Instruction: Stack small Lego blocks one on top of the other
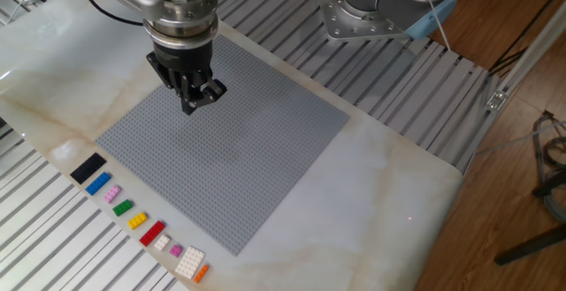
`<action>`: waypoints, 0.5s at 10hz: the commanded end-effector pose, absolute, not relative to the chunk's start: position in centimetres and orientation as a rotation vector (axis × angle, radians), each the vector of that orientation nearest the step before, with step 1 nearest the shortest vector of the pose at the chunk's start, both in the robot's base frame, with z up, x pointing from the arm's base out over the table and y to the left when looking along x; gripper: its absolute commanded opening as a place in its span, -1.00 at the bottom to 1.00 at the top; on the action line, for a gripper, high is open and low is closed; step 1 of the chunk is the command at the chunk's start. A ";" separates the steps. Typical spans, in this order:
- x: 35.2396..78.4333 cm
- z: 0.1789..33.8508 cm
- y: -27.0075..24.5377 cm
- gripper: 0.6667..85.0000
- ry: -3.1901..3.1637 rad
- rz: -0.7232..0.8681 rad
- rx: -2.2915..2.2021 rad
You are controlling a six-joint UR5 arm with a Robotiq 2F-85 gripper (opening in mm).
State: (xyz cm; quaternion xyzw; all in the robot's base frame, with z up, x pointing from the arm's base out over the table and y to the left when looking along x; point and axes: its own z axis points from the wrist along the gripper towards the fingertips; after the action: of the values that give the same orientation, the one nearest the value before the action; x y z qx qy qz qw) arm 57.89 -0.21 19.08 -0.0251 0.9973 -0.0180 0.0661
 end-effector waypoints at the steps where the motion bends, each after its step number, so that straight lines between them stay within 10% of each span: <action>1: 57.8 19.0 0.2 -0.99 3.007 -0.007 -0.031; 5: 57.8 19.0 0.7 -0.99 3.015 0.013 -0.037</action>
State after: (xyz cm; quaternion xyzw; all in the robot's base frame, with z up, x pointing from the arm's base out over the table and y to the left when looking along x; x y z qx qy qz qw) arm 57.75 0.25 18.87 -0.0138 0.9979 -0.0068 0.0633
